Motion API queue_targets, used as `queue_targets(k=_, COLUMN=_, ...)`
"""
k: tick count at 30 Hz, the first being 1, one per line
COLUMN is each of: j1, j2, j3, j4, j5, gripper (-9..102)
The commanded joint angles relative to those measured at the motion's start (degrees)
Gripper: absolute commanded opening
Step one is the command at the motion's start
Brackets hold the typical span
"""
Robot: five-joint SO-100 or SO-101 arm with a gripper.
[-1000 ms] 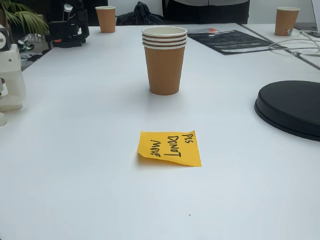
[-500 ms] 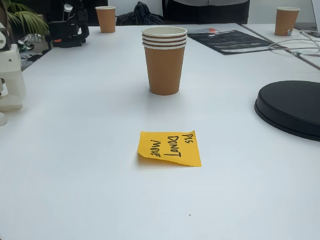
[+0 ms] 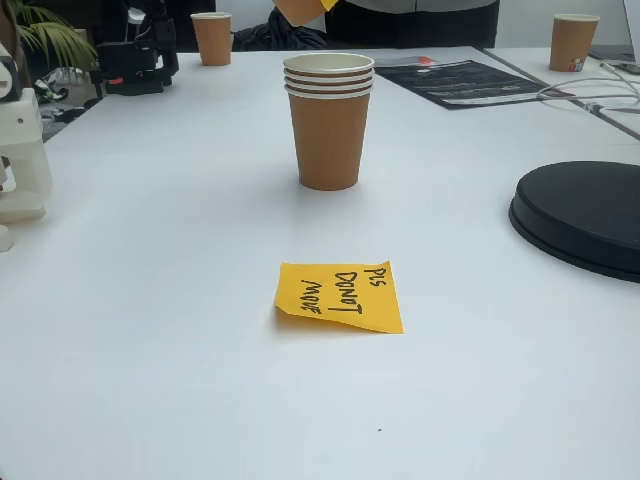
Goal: Pickup cup and make a pile of cup.
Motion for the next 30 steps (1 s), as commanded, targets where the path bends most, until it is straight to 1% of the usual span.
queue_targets(k=1, j1=-0.35, j2=0.44, j3=-5.27, j4=-0.18, j5=0.26, gripper=-7)
queue_targets(k=12, j1=-0.44, j2=-5.01, j3=-11.34, j4=0.35, j5=0.26, gripper=-7)
queue_targets(k=27, j1=-0.44, j2=-5.62, j3=-8.26, j4=0.7, j5=0.09, gripper=-7)
queue_targets(k=30, j1=-0.53, j2=-5.8, j3=-8.26, j4=2.81, j5=-0.09, gripper=-7)
